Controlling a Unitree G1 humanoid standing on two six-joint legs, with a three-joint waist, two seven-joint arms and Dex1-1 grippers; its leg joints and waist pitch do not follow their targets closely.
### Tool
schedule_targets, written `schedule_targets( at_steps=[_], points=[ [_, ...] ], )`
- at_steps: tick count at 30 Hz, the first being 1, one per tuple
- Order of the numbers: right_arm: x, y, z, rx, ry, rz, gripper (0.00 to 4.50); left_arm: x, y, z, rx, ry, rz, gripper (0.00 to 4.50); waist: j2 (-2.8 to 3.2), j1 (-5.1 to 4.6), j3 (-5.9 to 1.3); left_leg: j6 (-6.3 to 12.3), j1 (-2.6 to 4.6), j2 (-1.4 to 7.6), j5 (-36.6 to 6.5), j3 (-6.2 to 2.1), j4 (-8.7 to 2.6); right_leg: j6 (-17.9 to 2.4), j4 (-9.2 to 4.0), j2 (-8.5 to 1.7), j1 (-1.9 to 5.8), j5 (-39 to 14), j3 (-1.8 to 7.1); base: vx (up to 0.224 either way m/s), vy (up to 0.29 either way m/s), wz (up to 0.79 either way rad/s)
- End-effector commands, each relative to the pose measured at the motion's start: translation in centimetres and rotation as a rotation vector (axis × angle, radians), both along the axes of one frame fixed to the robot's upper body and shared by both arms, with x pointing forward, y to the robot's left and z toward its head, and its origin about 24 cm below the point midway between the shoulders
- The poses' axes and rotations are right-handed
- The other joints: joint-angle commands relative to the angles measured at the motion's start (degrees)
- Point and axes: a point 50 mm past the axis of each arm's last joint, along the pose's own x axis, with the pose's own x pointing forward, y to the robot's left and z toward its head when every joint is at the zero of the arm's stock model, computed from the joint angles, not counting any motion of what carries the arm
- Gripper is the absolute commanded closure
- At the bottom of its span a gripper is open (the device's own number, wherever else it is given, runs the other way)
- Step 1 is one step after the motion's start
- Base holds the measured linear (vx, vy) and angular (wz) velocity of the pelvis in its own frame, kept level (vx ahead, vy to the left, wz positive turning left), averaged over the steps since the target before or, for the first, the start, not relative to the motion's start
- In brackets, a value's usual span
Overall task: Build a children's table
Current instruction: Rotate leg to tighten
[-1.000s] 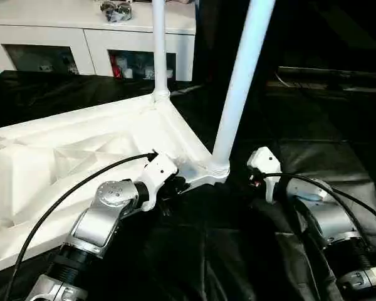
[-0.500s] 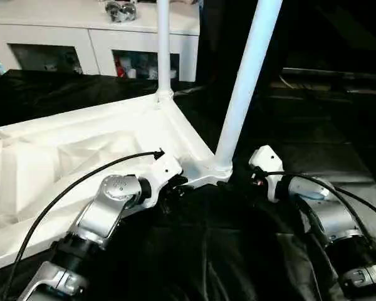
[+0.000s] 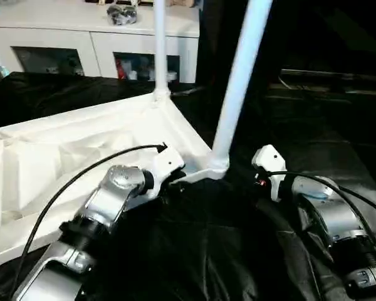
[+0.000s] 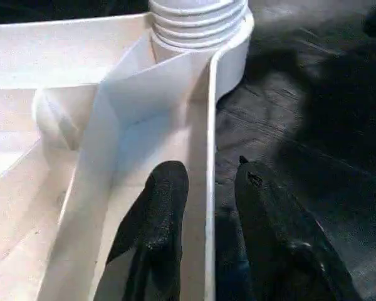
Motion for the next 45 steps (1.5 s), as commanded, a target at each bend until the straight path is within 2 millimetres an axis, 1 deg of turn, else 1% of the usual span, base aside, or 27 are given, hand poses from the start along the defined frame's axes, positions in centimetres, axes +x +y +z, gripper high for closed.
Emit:
schedule_targets(
  at_steps=[1,3,4,5,6,8,9,10,11,13,14,15,16,19,21,23,25,26,28,29,30,32,35,38,41,44,45],
  points=[
    [0.0,-0.5,0.3,0.005,-0.004,-0.013,0.16,0.3,0.4,0.5,-0.011,-0.018,0.006,3.00,-0.02,0.17,-3.41,1.59,1.39,3.39,-9.48,-1.67,-4.32,-15.66,-4.47,-4.61,1.55,-1.72,1.92,0.000,0.000,0.00],
    [0.0,-0.5,0.3,0.006,-0.003,-0.012,0.16,0.1,0.1,0.9,-0.031,-0.015,-0.031,3.00,0.04,0.21,-3.51,1.82,1.35,3.43,-8.58,-1.70,-4.30,-15.82,-4.25,-4.58,1.56,-0.51,1.87,0.000,0.000,0.00],
    [0.0,-0.5,0.3,0.006,-0.003,-0.011,0.16,0.0,0.1,1.0,-0.036,-0.011,-0.040,2.70,0.05,0.26,-3.62,2.15,1.33,3.43,-7.57,-1.69,-4.21,-16.04,-4.05,-4.55,1.58,1.24,1.85,0.000,0.000,0.00],
    [-0.1,-0.5,0.3,0.007,-0.002,-0.012,0.16,-0.2,0.0,1.1,-0.041,0.005,-0.066,2.64,0.22,0.35,-3.74,2.61,1.32,3.46,-6.41,-1.73,-4.15,-16.34,-3.81,-4.56,1.64,3.27,1.81,0.000,0.000,0.00],
    [-0.1,-0.5,0.3,0.007,-0.002,-0.012,0.16,-0.3,-0.1,1.2,-0.042,0.012,-0.077,2.64,0.20,0.36,-3.76,2.83,1.31,3.46,-5.93,-1.69,-4.12,-16.52,-3.72,-4.52,1.62,4.22,1.79,0.000,0.000,0.00],
    [-0.1,-0.5,0.3,0.007,-0.002,-0.012,0.16,-0.3,-0.1,1.4,-0.038,0.015,-0.092,2.64,0.21,0.37,-3.87,3.82,1.24,3.44,-4.34,-1.62,-3.94,-17.05,-3.42,-4.50,1.71,7.42,1.74,0.000,0.000,0.00],
    [-0.1,-0.5,0.3,0.007,-0.002,-0.011,0.16,-0.1,-0.1,1.5,-0.024,-0.002,-0.091,2.58,0.22,0.37,-3.90,4.05,1.24,3.43,-4.03,-1.61,-3.90,-17.15,-3.38,-4.49,1.72,8.05,1.73,0.000,0.000,0.00],
    [0.0,-0.5,0.3,0.007,-0.002,-0.011,0.16,0.1,-0.1,1.6,-0.018,-0.010,-0.088,2.37,0.25,0.37,-3.93,4.25,1.20,3.39,-3.75,-1.59,-3.84,-17.22,-3.33,-4.45,1.75,8.69,1.72,0.000,0.000,0.00],
    [0.0,-0.5,0.3,0.006,-0.002,-0.011,0.16,0.1,-0.1,1.6,-0.017,-0.012,-0.086,2.37,0.21,0.44,-4.06,4.76,1.22,3.37,-3.02,-1.55,-3.70,-17.40,-3.18,-4.44,1.80,10.43,1.72,0.000,0.000,0.00],
    [0.0,-0.6,0.3,0.007,-0.004,-0.012,0.16,0.5,-0.1,1.7,-0.011,-0.033,-0.069,2.37,0.26,0.52,-4.12,5.07,1.22,3.34,-2.67,-1.51,-3.63,-17.48,-3.09,-4.33,1.75,11.49,1.68,0.000,0.000,0.00],
    [0.0,-0.6,0.4,0.006,-0.005,-0.013,0.16,1.0,-0.1,1.8,0.000,-0.044,-0.055,2.37,0.30,0.56,-4.11,5.07,1.26,3.34,-2.89,-1.49,-3.62,-17.54,-3.10,-4.33,1.68,11.52,1.67,0.000,0.000,0.00],
    [0.0,-0.6,0.4,0.006,-0.005,-0.013,0.16,1.0,-0.1,1.8,0.000,-0.044,-0.055,2.37,0.35,0.53,-4.06,4.98,1.24,3.31,-3.51,-1.49,-3.65,-17.48,-3.20,-4.27,1.67,11.22,1.65,0.000,0.000,0.00],
    [0.0,-0.6,0.4,0.006,-0.005,-0.013,0.16,1.2,-0.1,1.7,0.010,-0.036,-0.051,2.37,0.29,0.57,-4.04,4.82,1.20,3.34,-3.74,-1.54,-3.68,-17.48,-3.17,-4.37,1.76,11.02,1.65,0.000,0.000,0.00],
    [0.0,-0.6,0.3,0.005,-0.003,-0.013,0.16,1.3,-0.3,1.3,0.004,-0.001,-0.049,2.37,0.34,0.53,-3.92,4.00,1.23,3.41,-5.44,-1.54,-3.82,-17.47,-3.42,-4.56,1.78,8.80,1.71,0.000,0.000,0.00],
    [0.0,-0.7,0.3,0.003,-0.002,-0.013,0.16,1.2,-0.5,1.1,-0.007,0.023,-0.061,2.37,0.39,0.54,-3.94,3.94,1.22,3.40,-5.14,-1.57,-3.83,-17.55,-3.35,-4.47,1.77,9.34,1.68,0.000,0.000,0.00],
    [-0.1,-0.7,0.3,0.003,-0.001,-0.014,0.16,1.1,-0.6,1.0,-0.015,0.035,-0.065,2.37,0.30,0.55,-4.02,4.16,1.11,3.40,-4.63,-1.59,-3.76,-17.73,-3.23,-4.59,1.93,10.41,1.70,0.000,0.000,0.00],
    [-0.1,-0.7,0.2,0.003,-0.001,-0.015,0.16,1.1,-0.8,0.9,-0.024,0.048,-0.065,2.37,0.30,0.55,-4.02,4.39,1.12,3.41,-4.36,-1.58,-3.73,-17.90,-3.17,-4.56,1.89,10.97,1.69,0.000,0.000,0.00],
    [-0.1,-0.7,0.2,0.003,0.000,-0.016,0.16,1.0,-0.8,0.8,-0.027,0.055,-0.070,2.52,0.32,0.57,-3.98,4.68,1.14,3.39,-4.40,-1.55,-3.73,-18.06,-3.23,-4.53,1.82,10.93,1.66,0.000,0.000,0.00],
    [-0.1,-0.7,0.2,0.003,0.000,-0.019,0.16,1.1,-0.9,0.7,-0.032,0.059,-0.073,2.73,0.31,0.57,-3.95,4.62,1.18,3.38,-4.85,-1.55,-3.75,-18.02,-3.32,-4.51,1.81,10.13,1.67,0.000,0.000,0.00],
    [-0.1,-0.7,0.2,0.003,0.000,-0.019,0.16,1.1,-0.9,0.7,-0.033,0.060,-0.073,2.75,0.30,0.55,-3.92,4.55,1.16,3.42,-5.11,-1.56,-3.79,-18.01,-3.36,-4.58,1.84,9.74,1.68,0.000,0.000,0.00],
    [-0.1,-0.8,0.2,0.004,0.001,-0.020,0.16,1.2,-0.9,0.7,-0.038,0.057,-0.067,2.75,0.74,0.53,-3.95,4.23,1.23,3.45,-5.45,-1.60,-3.81,-17.94,-3.43,-4.55,1.78,9.71,1.68,0.000,0.000,0.00],
    [-0.1,-0.8,0.2,0.005,0.001,-0.020,0.16,1.3,-0.9,0.8,-0.042,0.057,-0.065,3.09,0.45,0.58,-3.96,4.19,1.16,3.40,-5.52,-1.59,-3.78,-18.06,-3.35,-4.59,1.93,10.04,1.69,0.000,0.000,0.00],
    [-0.2,-0.8,0.1,0.005,0.002,-0.020,0.16,1.3,-0.8,0.7,-0.043,0.060,-0.068,3.19,0.50,0.64,-3.97,4.39,1.15,3.42,-5.32,-1.60,-3.77,-18.08,-3.35,-4.62,1.92,10.00,1.69,0.000,0.000,0.00],
    [-0.1,-0.7,0.2,0.005,0.000,-0.020,0.16,1.2,-0.6,0.6,-0.038,0.068,-0.079,3.51,0.48,0.61,-3.99,4.64,1.13,3.48,-4.89,-1.63,-3.78,-18.12,-3.28,-4.63,1.91,10.26,1.65,0.000,0.000,0.00],
    [-0.1,-0.8,0.2,0.005,-0.001,-0.019,0.16,1.1,-0.5,0.5,-0.027,0.072,-0.085,3.63,0.43,0.58,-3.94,4.64,1.10,3.46,-5.12,-1.60,-3.80,-18.12,-3.34,-4.65,1.90,9.71,1.68,0.000,0.000,0.00],
    [-0.1,-0.9,0.3,0.008,0.001,-0.018,0.16,1.0,-0.3,0.3,-0.016,0.078,-0.093,3.98,0.48,0.58,-3.93,4.61,1.14,3.48,-5.26,-1.60,-3.81,-18.05,-3.36,-4.67,1.87,9.47,1.68,0.000,0.000,0.00],
    [0.0,-0.9,0.4,0.010,0.001,-0.016,0.16,0.8,-0.4,0.3,-0.020,0.082,-0.104,3.98,0.57,0.57,-3.91,4.52,1.18,3.50,-5.41,-1.60,-3.84,-18.03,-3.39,-4.62,1.81,9.26,1.67,0.000,0.000,0.00]
  ],
)
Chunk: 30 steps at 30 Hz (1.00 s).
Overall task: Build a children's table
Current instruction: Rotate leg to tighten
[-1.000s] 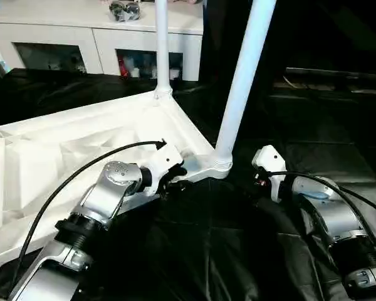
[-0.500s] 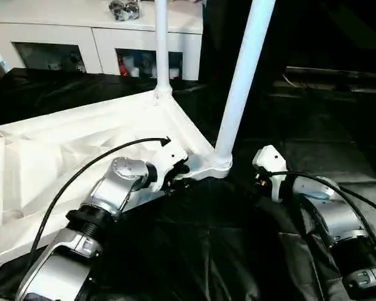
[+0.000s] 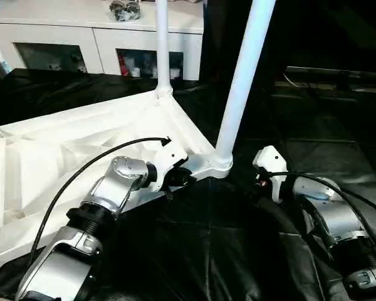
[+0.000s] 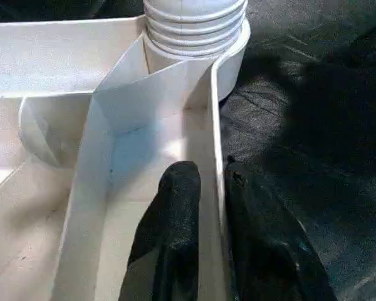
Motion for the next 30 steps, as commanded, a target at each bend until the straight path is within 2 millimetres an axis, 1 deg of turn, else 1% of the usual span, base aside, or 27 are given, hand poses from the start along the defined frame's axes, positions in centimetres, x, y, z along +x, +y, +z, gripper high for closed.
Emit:
schedule_targets(
  at_steps=[1,2,3,4,5,7,8,9,10,11,12,13,15,16,18,19,20,21,23,24,25,27,30],
  points=[
    [0.1,-0.7,0.5,0.010,-0.005,-0.015,0.08,-0.2,0.1,-0.4,0.013,0.016,-0.018,4.01,0.22,0.18,-3.97,3.95,1.77,3.51,-5.77,-1.69,-3.88,-18.01,-3.22,-4.62,2.26,9.21,1.70,0.000,0.000,0.00],
    [0.1,-0.7,0.6,0.020,0.001,-0.009,0.03,-0.6,0.1,-0.4,0.001,0.016,-0.050,4.05,0.26,0.19,-3.99,3.95,1.74,3.49,-5.81,-1.71,-3.86,-18.06,-3.23,-4.65,2.32,9.47,1.72,0.000,0.000,0.00],
    [0.1,-0.7,0.7,0.027,0.005,-0.005,0.00,-0.8,0.1,-0.4,-0.007,0.016,-0.073,4.18,0.26,0.18,-4.01,4.04,1.71,3.50,-5.76,-1.71,-3.86,-18.11,-3.18,-4.63,2.35,9.75,1.73,0.000,0.000,0.00],
    [0.1,-0.7,0.7,0.028,0.005,-0.004,0.00,-1.0,0.0,-0.3,-0.019,0.008,-0.098,4.18,0.26,0.19,-4.05,4.12,1.67,3.51,-5.31,-1.74,-3.86,-18.13,-3.02,-4.55,2.34,10.54,1.67,0.000,0.000,0.00],
    [0.1,-0.7,0.9,0.028,0.005,0.001,0.00,-1.5,0.0,-0.2,-0.036,-0.012,-0.151,4.33,0.41,0.24,-4.05,4.25,1.64,3.53,-5.22,-1.82,-3.84,-18.18,-3.04,-4.64,2.35,10.81,1.66,0.000,0.000,0.00],
    [0.1,-0.8,0.9,0.015,0.000,0.004,0.00,-2.0,0.0,-0.2,-0.043,-0.031,-0.192,4.43,0.10,0.10,-4.02,4.37,1.67,3.60,-5.29,-1.67,-3.86,-18.12,-3.03,-4.55,2.30,11.07,1.65,0.000,0.000,0.00],
    [0.0,-0.8,0.9,0.015,0.002,0.008,0.00,-2.1,0.0,-0.2,-0.045,-0.030,-0.196,4.46,0.16,0.13,-3.98,4.39,1.63,3.60,-5.42,-1.69,-3.90,-18.06,-3.01,-4.60,2.32,10.63,1.65,0.000,0.000,0.00],
    [-0.1,-0.8,0.9,0.014,0.013,0.027,0.00,-2.5,0.0,-0.2,-0.056,-0.027,-0.221,4.49,0.25,0.33,-3.94,4.31,1.85,3.63,-6.12,-1.57,-3.86,-17.94,-3.18,-4.62,2.16,9.12,1.69,0.000,0.000,0.00],
    [-0.3,-0.8,0.8,0.011,0.022,0.043,0.00,-3.1,0.0,-0.1,-0.079,-0.019,-0.256,4.49,0.30,0.46,-3.80,4.15,1.78,3.75,-6.67,-1.59,-4.01,-17.76,-3.31,-4.68,2.12,7.50,1.73,0.000,0.000,0.00],
    [-0.3,-0.8,0.8,0.011,0.022,0.043,0.00,-3.1,0.0,-0.1,-0.080,-0.019,-0.258,4.49,0.30,0.62,-3.78,3.74,1.84,3.80,-7.07,-1.56,-4.11,-17.48,-3.36,-4.66,2.01,5.99,1.72,0.000,0.000,0.00],
    [-0.3,-0.7,0.7,0.009,0.023,0.049,0.00,-3.5,-0.1,0.0,-0.091,-0.016,-0.274,4.49,0.30,0.62,-3.78,3.74,1.84,3.80,-7.07,-1.56,-4.11,-17.48,-3.36,-4.66,2.01,5.99,1.72,0.000,0.000,0.00],
    [-0.3,-0.7,0.7,0.007,0.023,0.053,0.00,-3.6,-0.1,0.0,-0.098,-0.014,-0.283,4.49,0.41,0.66,-3.70,3.09,2.01,3.85,-7.72,-1.49,-4.19,-17.23,-3.43,-4.47,1.75,4.72,1.68,0.000,0.000,0.00],
    [-0.3,-0.7,0.7,0.002,0.024,0.067,0.00,-4.0,-0.1,0.0,-0.112,-0.006,-0.303,4.49,0.40,0.73,-3.73,2.75,2.04,3.81,-7.56,-1.46,-4.24,-16.95,-3.41,-4.50,1.75,4.50,1.70,0.000,0.000,0.00],
    [-0.4,-0.5,0.8,0.004,0.034,0.090,0.00,-4.2,0.0,0.0,-0.114,-0.004,-0.311,4.49,0.17,0.72,-3.74,2.83,1.95,3.76,-7.27,-1.43,-4.20,-16.89,-3.35,-4.55,1.82,4.80,1.73,0.000,0.000,0.00],
    [-0.5,-0.3,0.7,0.001,0.047,0.118,0.00,-4.4,0.1,-0.1,-0.107,-0.006,-0.310,4.49,0.05,0.75,-3.81,3.30,1.79,3.70,-6.36,-1.43,-4.11,-16.71,-3.26,-4.62,1.93,5.43,1.73,0.000,0.000,0.00],
    [-0.5,-0.3,0.7,-0.001,0.050,0.124,0.00,-4.4,0.2,-0.2,-0.106,-0.007,-0.310,4.49,0.10,0.75,-3.83,3.70,1.76,3.68,-5.68,-1.40,-4.03,-16.66,-3.20,-4.61,1.89,6.17,1.74,0.000,0.000,0.00],
    [-0.4,-0.2,0.6,-0.004,0.053,0.129,0.17,-4.5,0.2,-0.2,-0.104,-0.006,-0.310,4.50,0.11,0.80,-3.85,3.99,1.78,3.63,-5.21,-1.37,-3.97,-16.60,-3.17,-4.56,1.83,6.43,1.72,0.000,0.000,0.00],
    [-0.3,-0.1,0.5,-0.015,0.053,0.133,0.17,-4.5,0.2,-0.2,-0.104,-0.006,-0.310,4.50,0.12,0.80,-3.86,4.06,1.77,3.63,-5.04,-1.36,-3.95,-16.62,-3.18,-4.57,1.83,6.48,1.73,0.000,0.000,0.00],
    [-0.1,0.1,0.4,-0.023,0.052,0.130,0.38,-4.6,0.2,-0.2,-0.106,-0.003,-0.312,4.50,0.15,0.89,-3.85,4.08,1.80,3.61,-4.92,-1.32,-3.92,-16.64,-3.20,-4.52,1.76,6.34,1.72,0.000,0.000,0.00],
    [0.0,0.2,0.4,-0.023,0.050,0.127,0.38,-4.6,0.3,-0.2,-0.106,-0.004,-0.310,4.50,0.25,0.84,-3.89,3.97,1.81,3.60,-5.05,-1.34,-3.93,-16.66,-3.16,-4.49,1.76,6.15,1.68,0.000,0.000,0.00],
    [0.1,0.3,0.5,-0.022,0.048,0.125,0.65,-4.6,0.3,-0.2,-0.105,-0.004,-0.309,4.50,0.24,0.81,-3.92,3.91,1.83,3.64,-5.00,-1.36,-3.92,-16.68,-3.12,-4.50,1.72,6.22,1.68,0.000,0.000,0.00],
    [0.2,0.4,0.5,-0.022,0.049,0.132,0.72,-4.6,0.3,-0.2,-0.104,-0.004,-0.310,4.50,0.06,0.72,-3.89,3.87,1.79,3.57,-5.07,-1.32,-3.93,-16.78,-3.14,-4.44,1.75,6.21,1.68,0.000,0.000,0.00],
    [0.3,0.6,0.5,-0.024,0.050,0.137,0.96,-4.6,0.3,-0.2,-0.102,-0.006,-0.304,4.50,0.14,0.77,-3.87,3.80,1.77,3.59,-5.16,-1.32,-3.94,-16.68,-3.15,-4.48,1.74,5.73,1.69,0.000,0.000,0.00]
  ],
)
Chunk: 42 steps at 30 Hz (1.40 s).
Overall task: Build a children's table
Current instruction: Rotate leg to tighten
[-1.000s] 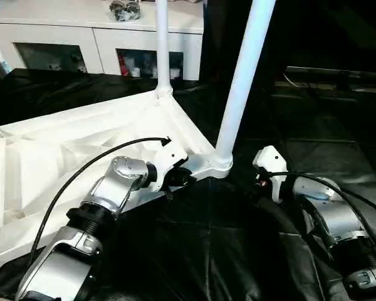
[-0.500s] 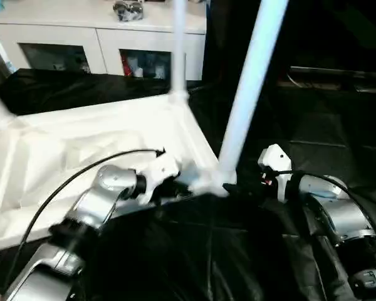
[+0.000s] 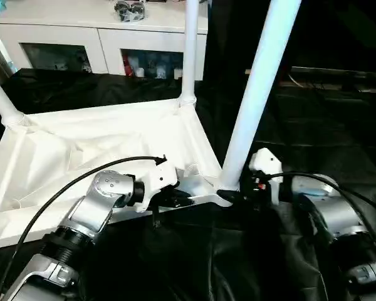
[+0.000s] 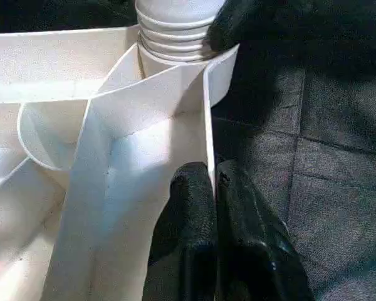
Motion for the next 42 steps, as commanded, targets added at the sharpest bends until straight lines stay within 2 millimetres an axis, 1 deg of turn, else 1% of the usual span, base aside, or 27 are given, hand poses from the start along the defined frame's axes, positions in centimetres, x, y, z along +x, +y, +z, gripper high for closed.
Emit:
schedule_targets(
  at_steps=[1,7,9,11,12,13,14,15,16,17,18,19,20,21,22,23,24,25,26,27,28,31,34,35,37,38,42],
  points=[
    [0.4,-0.4,0.3,-0.020,-0.018,-0.022,1.08,-0.6,-0.8,0.3,-0.058,0.006,-0.051,4.50,-0.21,-0.12,-3.86,4.02,1.76,3.58,-4.92,-1.56,-3.90,-16.64,-3.15,-4.40,1.82,5.78,1.66,0.000,0.000,0.00],
    [0.4,0.2,0.0,-0.020,-0.006,0.007,1.61,-0.3,-0.5,0.2,-0.043,0.003,-0.013,4.50,-0.30,-0.03,-3.82,4.23,1.78,3.54,-4.97,-1.51,-3.88,-16.68,-3.20,-4.38,1.76,5.52,1.67,0.000,0.000,0.00],
    [0.1,0.5,-0.6,-0.019,-0.007,-0.014,1.68,0.3,-0.4,0.0,-0.015,-0.018,0.061,4.50,0.00,-0.05,-3.87,3.87,1.75,3.60,-5.05,-1.58,-3.88,-16.60,-3.11,-4.41,1.77,5.63,1.68,0.000,0.000,0.00],
    [0.0,0.6,-1.0,-0.014,-0.011,-0.049,1.77,0.7,-0.5,-0.1,-0.007,-0.029,0.115,4.50,-0.12,-0.12,-3.82,3.57,1.80,3.58,-5.39,-1.61,-3.99,-16.51,-3.25,-4.39,1.78,5.08,1.68,0.000,0.000,0.00],
    [0.0,0.8,-1.4,-0.008,-0.013,-0.097,1.78,1.1,-0.8,-0.1,-0.015,-0.033,0.156,4.50,0.07,-0.27,-3.74,3.08,1.87,3.58,-5.79,-1.57,-4.07,-16.47,-3.35,-4.38,1.65,4.56,1.75,0.000,0.000,0.00],
    [0.1,1.0,-1.7,-0.001,-0.011,-0.142,1.79,1.4,-1.1,0.0,-0.025,-0.038,0.185,4.50,-0.08,-0.30,-3.67,2.96,1.87,3.49,-6.21,-1.57,-4.09,-16.45,-3.52,-4.35,1.66,3.99,1.76,0.000,0.000,0.00],
    [0.1,1.3,-2.2,0.012,-0.003,-0.212,1.80,1.7,-1.7,0.1,-0.039,-0.047,0.224,4.50,0.06,-0.34,-3.64,2.08,2.15,3.50,-7.39,-1.57,-4.21,-16.30,-3.83,-4.37,1.45,2.03,1.82,0.000,0.000,0.00],
    [0.1,1.7,-2.7,0.026,0.008,-0.265,1.80,2.0,-2.3,0.2,-0.044,-0.053,0.252,4.50,0.25,-0.34,-3.68,1.68,2.03,3.42,-7.41,-1.63,-4.19,-16.23,-3.68,-4.47,1.62,1.84,1.86,0.000,0.000,0.00],
    [0.3,2.9,-3.4,0.061,0.040,-0.386,1.80,2.6,-3.8,0.4,-0.057,-0.075,0.306,4.50,0.30,-0.34,-3.76,1.32,1.98,3.39,-7.24,-1.69,-4.25,-15.90,-3.69,-4.42,1.72,1.86,1.82,0.000,0.000,0.00],
    [0.3,3.2,-3.6,0.068,0.047,-0.411,1.81,2.7,-4.2,0.5,-0.060,-0.079,0.317,4.50,0.54,-0.50,-3.67,1.09,2.07,3.41,-6.99,-1.63,-4.34,-15.78,-3.76,-4.29,1.56,2.19,1.90,0.000,0.000,0.00],
    [0.5,4.1,-3.8,0.093,0.067,-0.474,1.81,2.9,-5.1,0.7,-0.073,-0.089,0.338,4.50,0.26,-0.57,-3.61,0.76,2.09,3.32,-8.09,-1.74,-4.43,-15.56,-4.01,-4.44,1.66,0.71,1.84,0.000,0.000,0.00],
    [0.7,4.7,-3.7,0.117,0.080,-0.504,1.82,3.0,-5.6,0.9,-0.082,-0.096,0.345,4.50,0.66,-0.51,-3.63,0.48,2.08,3.24,-8.41,-1.78,-4.47,-15.31,-4.04,-4.45,1.67,-0.10,1.87,0.000,0.000,0.00],
    [0.7,4.7,-3.7,0.117,0.080,-0.504,1.82,3.0,-5.6,0.9,-0.082,-0.096,0.345,4.50,0.47,-0.59,-3.71,0.26,2.08,3.24,-8.92,-1.78,-4.50,-14.96,-4.20,-4.54,1.67,-0.73,1.93,0.000,0.000,0.00],
    [0.8,5.3,-3.6,0.140,0.087,-0.518,1.82,3.1,-6.0,1.1,-0.090,-0.102,0.351,4.50,0.80,-0.62,-3.78,0.19,1.99,3.16,-8.89,-1.82,-4.52,-14.48,-4.28,-4.48,1.73,-0.73,1.86,0.000,0.000,0.00],
    [0.9,5.7,-3.4,0.152,0.090,-0.524,1.82,3.1,-6.2,1.2,-0.095,-0.106,0.354,4.50,0.80,-0.62,-3.78,0.19,1.99,3.16,-8.89,-1.82,-4.52,-14.48,-4.28,-4.48,1.73,-0.73,1.86,0.000,0.000,0.00],
    [1.2,6.5,-2.9,0.207,0.094,-0.538,1.82,3.3,-6.5,1.3,-0.092,-0.138,0.357,4.50,1.18,-0.83,-3.83,0.46,1.86,3.10,-8.84,-1.82,-4.45,-14.12,-4.31,-4.41,1.70,0.28,1.88,0.000,0.000,0.00],
    [1.4,6.9,-2.4,0.232,0.081,-0.529,1.82,3.3,-6.6,1.3,-0.088,-0.151,0.348,4.50,1.11,-0.80,-3.85,0.60,1.84,3.11,-8.97,-1.86,-4.47,-13.94,-4.34,-4.50,1.77,0.20,1.87,0.000,0.000,0.00],
    [1.4,7.0,-2.2,0.238,0.071,-0.520,1.82,3.2,-6.6,1.3,-0.086,-0.153,0.341,4.50,1.33,-0.82,-3.88,0.70,1.80,3.13,-8.99,-1.89,-4.47,-13.72,-4.40,-4.54,1.82,0.20,1.86,0.000,0.000,0.00],
    [1.4,7.1,-1.8,0.245,0.046,-0.493,1.48,3.1,-6.4,1.1,-0.083,-0.150,0.323,4.50,1.42,-0.80,-3.87,0.67,1.81,3.18,-8.97,-1.91,-4.51,-13.66,-4.37,-4.51,1.79,0.35,1.82,0.000,0.000,0.00],
    [1.4,7.0,-1.7,0.245,0.040,-0.485,1.27,3.0,-6.3,1.1,-0.084,-0.146,0.318,4.50,1.42,-0.83,-3.88,0.64,1.78,3.18,-9.00,-1.91,-4.53,-13.65,-4.33,-4.48,1.80,0.40,1.80,0.000,0.000,0.00],
    [1.4,7.0,-1.7,0.245,0.040,-0.485,1.27,3.0,-6.3,1.1,-0.084,-0.146,0.318,4.50,1.43,-0.84,-3.85,0.66,1.80,3.18,-9.09,-1.89,-4.55,-13.70,-4.33,-4.45,1.75,0.41,1.79,0.000,0.000,0.00],
    [1.2,5.4,-1.1,0.232,0.039,-0.442,1.04,2.4,-5.2,0.9,-0.082,-0.144,0.253,4.50,1.31,-0.98,-3.82,1.25,1.59,3.19,-9.10,-1.97,-4.63,-13.47,-4.28,-4.45,1.93,0.51,1.76,0.000,0.000,0.00],
    [1.2,3.4,-0.5,0.165,-0.005,-0.384,0.68,2.0,-4.3,1.0,-0.094,-0.152,0.195,4.50,1.25,-0.91,-4.00,2.45,1.48,3.18,-7.11,-1.86,-4.28,-13.78,-4.05,-4.47,2.02,3.49,1.76,0.000,0.000,0.00],
    [1.2,3.2,-0.5,0.162,-0.003,-0.367,0.64,1.9,-4.2,1.0,-0.094,-0.149,0.183,4.50,0.92,-0.88,-4.10,3.14,1.32,3.10,-6.10,-1.78,-4.12,-13.97,-3.85,-4.52,2.12,4.53,1.76,0.000,0.000,0.00],
    [0.9,2.4,-0.2,0.154,0.010,-0.299,0.60,1.6,-3.9,1.0,-0.096,-0.137,0.143,4.50,1.00,-0.72,-4.14,4.26,1.21,3.16,-4.52,-1.77,-3.92,-14.33,-3.65,-4.51,2.08,6.50,1.73,0.000,0.000,0.00],
    [0.5,1.8,0.1,0.136,0.022,-0.211,0.60,1.3,-3.5,1.1,-0.101,-0.124,0.101,4.50,0.74,-0.57,-4.19,4.95,1.15,3.15,-3.90,-1.71,-3.78,-14.51,-3.47,-4.48,2.19,7.32,1.67,0.000,0.000,0.00],
    [-0.4,0.7,0.2,0.090,0.058,-0.074,0.60,0.7,-2.8,1.1,-0.108,-0.090,0.031,4.50,0.96,-0.11,-4.28,6.16,1.21,3.43,-3.48,-1.61,-3.63,-15.38,-3.12,-4.25,1.90,8.80,1.47,0.000,0.000,0.00]
  ],
)
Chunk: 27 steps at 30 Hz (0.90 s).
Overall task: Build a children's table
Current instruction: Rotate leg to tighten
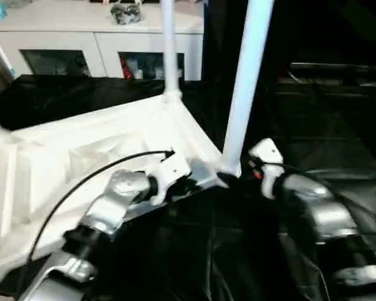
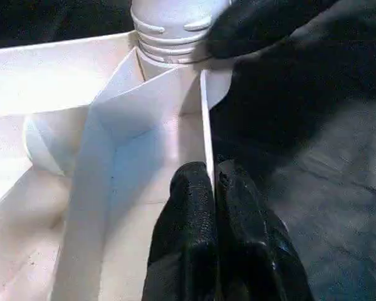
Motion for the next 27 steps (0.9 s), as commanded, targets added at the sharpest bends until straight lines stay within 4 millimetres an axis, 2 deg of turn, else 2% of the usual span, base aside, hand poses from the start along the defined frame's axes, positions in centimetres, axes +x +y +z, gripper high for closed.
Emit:
schedule_targets(
  at_steps=[1,2,3,5,6,8,12,14,16,20,23,25,27],
  points=[
    [-0.7,1.1,0.1,0.010,0.019,0.130,0.60,-0.4,-1.1,1.3,-0.078,-0.041,-0.098,4.50,-0.70,0.27,-3.85,6.03,1.66,3.50,-4.06,-1.56,-3.31,-15.68,-3.12,-4.09,2.10,8.65,1.53,0.000,0.000,0.00],
    [-1.0,0.8,0.1,-0.013,0.030,0.179,0.60,-0.8,-0.7,1.3,-0.080,-0.026,-0.145,4.50,-0.73,0.47,-3.87,6.02,1.71,3.50,-4.46,-1.58,-3.27,-15.86,-3.18,-4.15,2.10,7.69,1.47,0.000,0.000,0.00],
    [-1.1,0.6,0.1,-0.022,0.034,0.203,0.60,-0.9,-0.6,1.3,-0.077,-0.021,-0.166,4.50,-1.05,0.50,-3.86,5.97,1.67,3.54,-4.59,-1.50,-3.27,-15.87,-3.13,-4.17,2.17,7.45,1.49,0.000,0.000,0.00],
    [-1.1,0.4,0.1,-0.044,0.038,0.227,0.60,-1.2,-0.3,1.3,-0.066,-0.003,-0.209,4.50,-0.81,0.75,-3.71,5.78,1.80,3.62,-5.57,-1.47,-3.36,-15.77,-3.39,-4.27,1.88,5.12,1.56,0.000,0.000,0.00],
    [-1.1,0.4,0.2,-0.050,0.040,0.243,0.75,-1.3,-0.1,1.3,-0.057,0.004,-0.231,4.50,-1.17,0.84,-3.67,5.40,1.92,3.65,-6.11,-1.35,-3.43,-15.75,-3.47,-4.19,1.78,3.81,1.59,0.000,0.000,0.00],
    [-1.2,0.3,0.2,-0.057,0.047,0.267,0.92,-1.5,0.2,1.2,-0.041,0.018,-0.257,4.50,-1.06,1.05,-3.60,4.81,1.97,3.73,-6.46,-1.40,-3.58,-15.57,-3.46,-4.25,1.66,2.27,1.63,0.000,0.000,0.00],
    [-1.3,0.4,0.3,-0.056,0.056,0.298,1.26,-1.5,0.6,1.2,-0.027,0.030,-0.279,4.50,-1.07,1.09,-3.65,4.32,2.00,3.69,-6.26,-1.41,-3.61,-15.33,-3.38,-4.26,1.66,2.33,1.58,0.000,0.000,0.00],
    [-1.4,0.4,0.3,-0.056,0.058,0.315,1.34,-1.5,0.7,1.2,-0.024,0.031,-0.285,4.50,-1.49,1.01,-3.65,4.52,1.93,3.65,-6.15,-1.35,-3.59,-15.42,-3.34,-4.36,1.75,2.82,1.58,0.000,0.000,0.00],
    [-1.6,0.6,0.2,-0.055,0.063,0.331,1.63,-1.3,0.7,1.3,-0.021,0.029,-0.288,4.50,-1.37,1.04,-3.68,4.79,1.84,3.60,-5.47,-1.37,-3.52,-15.44,-3.25,-4.41,1.79,3.31,1.56,0.000,0.000,0.00],
    [-1.7,0.8,0.0,-0.049,0.068,0.338,1.74,-1.1,0.8,1.4,-0.036,0.024,-0.265,4.50,-1.34,1.02,-3.69,5.03,1.80,3.55,-5.24,-1.35,-3.45,-15.53,-3.26,-4.39,1.80,3.80,1.55,0.000,0.000,0.00],
    [-1.6,1.1,-0.4,-0.027,0.055,0.274,1.76,-0.4,0.4,1.2,-0.036,-0.002,-0.176,4.50,-1.32,0.99,-3.69,4.93,1.83,3.55,-5.32,-1.37,-3.46,-15.57,-3.29,-4.36,1.79,3.73,1.56,0.000,0.000,0.00],
    [-1.0,1.4,-0.6,-0.011,0.037,0.180,1.76,0.2,0.1,1.0,-0.029,-0.009,-0.099,4.50,-1.32,0.70,-3.56,4.29,1.89,3.47,-6.32,-1.33,-3.60,-15.49,-3.57,-4.35,1.58,1.74,1.61,0.000,0.000,0.00],
    [-0.8,1.5,-0.7,-0.004,0.034,0.146,1.77,0.5,-0.1,0.9,-0.025,-0.012,-0.072,4.50,-1.46,0.59,-3.59,3.40,1.93,3.42,-7.01,-1.44,-3.70,-15.36,-3.75,-4.52,1.79,-0.13,1.59,0.000,0.000,0.00]
  ],
)
